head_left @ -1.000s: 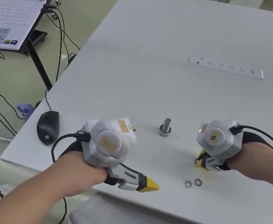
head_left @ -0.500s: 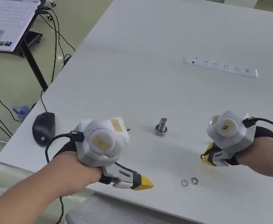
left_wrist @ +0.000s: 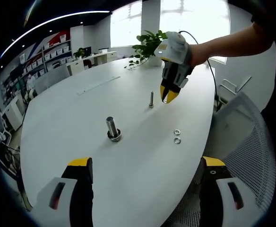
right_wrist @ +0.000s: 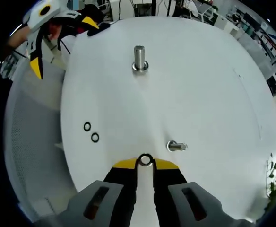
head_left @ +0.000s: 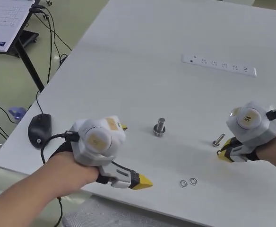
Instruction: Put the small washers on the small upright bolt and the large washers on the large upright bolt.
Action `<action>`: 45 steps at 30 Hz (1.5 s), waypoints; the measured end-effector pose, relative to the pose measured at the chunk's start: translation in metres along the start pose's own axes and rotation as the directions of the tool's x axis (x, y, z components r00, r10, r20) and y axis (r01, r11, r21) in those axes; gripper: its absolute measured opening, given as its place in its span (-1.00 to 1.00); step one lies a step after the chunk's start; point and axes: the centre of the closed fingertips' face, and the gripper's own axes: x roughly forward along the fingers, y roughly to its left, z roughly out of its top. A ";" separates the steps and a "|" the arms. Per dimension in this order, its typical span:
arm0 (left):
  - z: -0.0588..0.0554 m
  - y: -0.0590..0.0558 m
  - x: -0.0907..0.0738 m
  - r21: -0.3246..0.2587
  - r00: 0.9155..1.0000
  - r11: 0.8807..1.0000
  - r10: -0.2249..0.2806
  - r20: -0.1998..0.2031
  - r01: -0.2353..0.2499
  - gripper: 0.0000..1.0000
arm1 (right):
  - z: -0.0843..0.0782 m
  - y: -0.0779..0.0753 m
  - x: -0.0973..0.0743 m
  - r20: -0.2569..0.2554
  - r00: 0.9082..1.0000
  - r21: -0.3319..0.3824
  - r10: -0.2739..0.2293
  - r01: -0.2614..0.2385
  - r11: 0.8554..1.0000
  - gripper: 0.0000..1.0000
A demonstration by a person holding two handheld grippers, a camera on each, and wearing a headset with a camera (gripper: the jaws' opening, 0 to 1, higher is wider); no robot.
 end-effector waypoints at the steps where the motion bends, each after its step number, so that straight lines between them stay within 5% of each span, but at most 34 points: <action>1: 0.000 0.000 0.000 -0.001 1.000 1.000 0.000 0.002 0.000 0.89 | -0.001 -0.001 -0.001 -0.003 1.000 0.000 -0.004 0.004 1.000 -0.75; 17: 0.003 0.002 0.000 -0.023 1.000 1.000 0.002 0.024 -0.002 0.94 | 0.012 -0.035 -0.022 0.022 0.998 0.030 -0.062 0.062 0.998 -0.75; 31: 0.004 0.003 0.001 -0.017 1.000 1.000 0.004 0.019 -0.003 0.93 | 0.025 -0.041 -0.018 0.028 0.998 0.005 -0.064 0.064 0.998 -0.75; 45: 0.000 0.004 0.000 -0.004 1.000 1.000 0.003 -0.002 -0.003 0.91 | 0.021 -0.042 -0.007 -0.001 0.999 -0.006 -0.051 0.051 0.999 -0.75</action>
